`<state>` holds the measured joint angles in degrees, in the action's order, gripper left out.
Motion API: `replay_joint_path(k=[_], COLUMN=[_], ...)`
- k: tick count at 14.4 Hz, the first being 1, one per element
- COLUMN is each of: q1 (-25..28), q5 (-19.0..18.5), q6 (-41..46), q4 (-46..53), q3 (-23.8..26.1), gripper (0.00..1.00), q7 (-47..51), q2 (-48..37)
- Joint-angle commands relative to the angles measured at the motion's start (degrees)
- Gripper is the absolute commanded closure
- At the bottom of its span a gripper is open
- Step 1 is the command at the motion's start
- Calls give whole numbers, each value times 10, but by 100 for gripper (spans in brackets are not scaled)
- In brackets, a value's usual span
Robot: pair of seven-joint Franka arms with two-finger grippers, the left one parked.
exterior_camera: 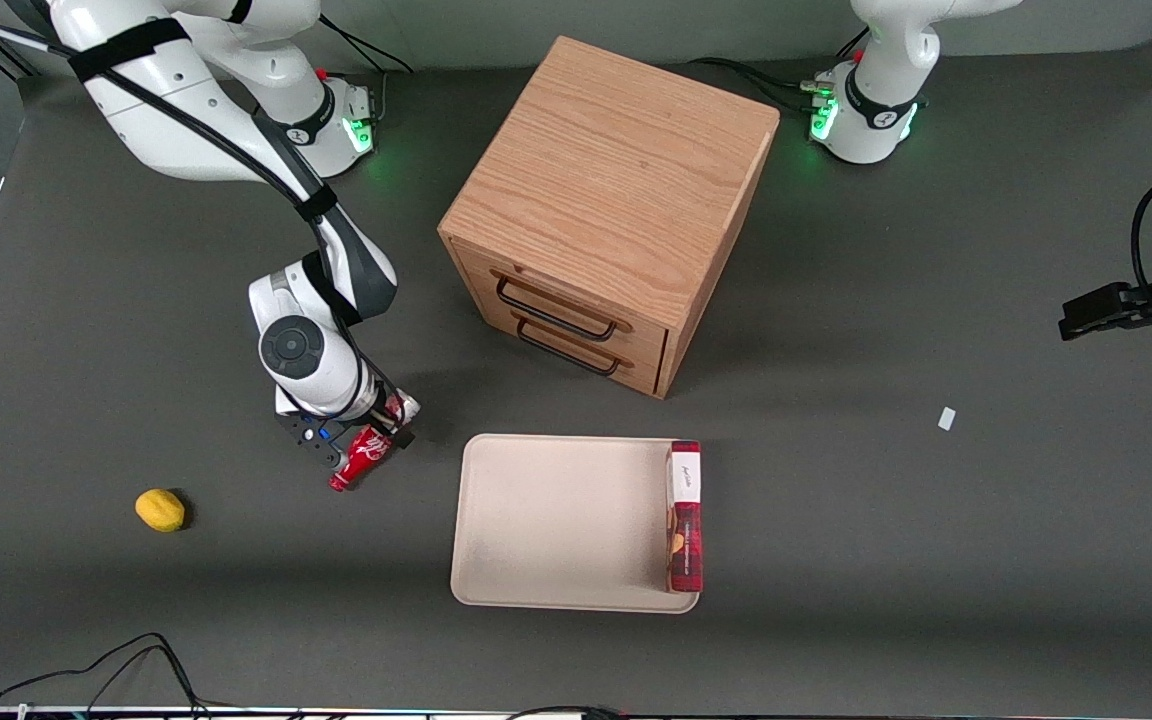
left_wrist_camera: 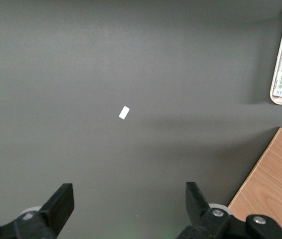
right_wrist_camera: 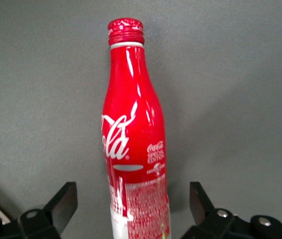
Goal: Place coke bottle on tray
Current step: 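Close the right gripper on the bottle's body and lift it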
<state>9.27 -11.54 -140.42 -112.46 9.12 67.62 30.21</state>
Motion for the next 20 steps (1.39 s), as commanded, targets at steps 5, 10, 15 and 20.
replay_joint_path(k=[5, 10, 15, 20], q1=[-4, -2, -6, -14], q5=[-42, -45, -39, 7], q6=[-66, -58, 112, 311], q4=[-14, -5, 46, 140], q3=[-9, -9, -9, -10], gripper=[99, 100, 100, 100], q7=[16, 10, -97, -257], q2=[28, 20, -67, -132])
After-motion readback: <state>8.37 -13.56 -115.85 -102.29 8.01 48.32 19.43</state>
